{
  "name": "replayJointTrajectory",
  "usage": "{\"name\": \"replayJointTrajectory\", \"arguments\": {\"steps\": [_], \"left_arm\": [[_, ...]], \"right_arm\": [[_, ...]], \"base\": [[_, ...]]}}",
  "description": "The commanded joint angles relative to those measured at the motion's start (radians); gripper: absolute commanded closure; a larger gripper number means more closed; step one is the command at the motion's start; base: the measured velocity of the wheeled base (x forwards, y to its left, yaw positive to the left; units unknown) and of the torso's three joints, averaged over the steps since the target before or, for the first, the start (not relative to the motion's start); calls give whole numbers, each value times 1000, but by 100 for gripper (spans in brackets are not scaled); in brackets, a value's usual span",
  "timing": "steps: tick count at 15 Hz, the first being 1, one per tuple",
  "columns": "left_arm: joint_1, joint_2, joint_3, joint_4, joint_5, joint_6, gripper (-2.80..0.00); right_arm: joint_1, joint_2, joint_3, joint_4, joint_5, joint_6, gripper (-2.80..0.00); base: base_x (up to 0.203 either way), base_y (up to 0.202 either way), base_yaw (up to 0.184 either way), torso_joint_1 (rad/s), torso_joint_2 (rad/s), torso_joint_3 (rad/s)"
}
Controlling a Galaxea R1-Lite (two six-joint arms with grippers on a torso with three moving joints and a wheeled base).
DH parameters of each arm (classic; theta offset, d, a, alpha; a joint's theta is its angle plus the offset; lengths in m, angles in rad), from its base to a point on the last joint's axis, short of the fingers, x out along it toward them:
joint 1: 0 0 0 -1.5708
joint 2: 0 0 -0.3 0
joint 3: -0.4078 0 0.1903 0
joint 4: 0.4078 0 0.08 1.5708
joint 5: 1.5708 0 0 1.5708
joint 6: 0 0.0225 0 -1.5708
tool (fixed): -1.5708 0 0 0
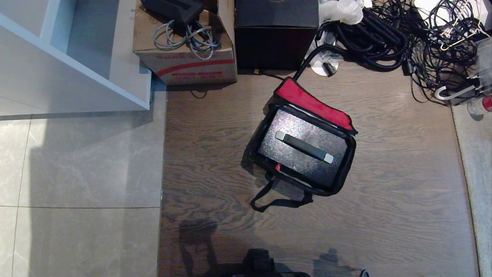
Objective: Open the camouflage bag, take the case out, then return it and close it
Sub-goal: Grip the handle
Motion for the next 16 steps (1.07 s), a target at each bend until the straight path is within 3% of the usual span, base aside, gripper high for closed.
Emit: {"name": "replayJointTrajectory", "arguments": {"steps": [1,3,16], "left_arm": [[0,0,0,0,0,0,0],[0,0,0,0,0,0,0],[0,0,0,0,0,0,0]], "right_arm": [[-11,-105,40,25,0,10,0],[-16,-204,40,45,-4,21,0],[-18,-202,40,40,-6,36,0]], "base": [[0,0,0,0,0,0],[0,0,0,0,0,0],[0,0,0,0,0,0]]}}
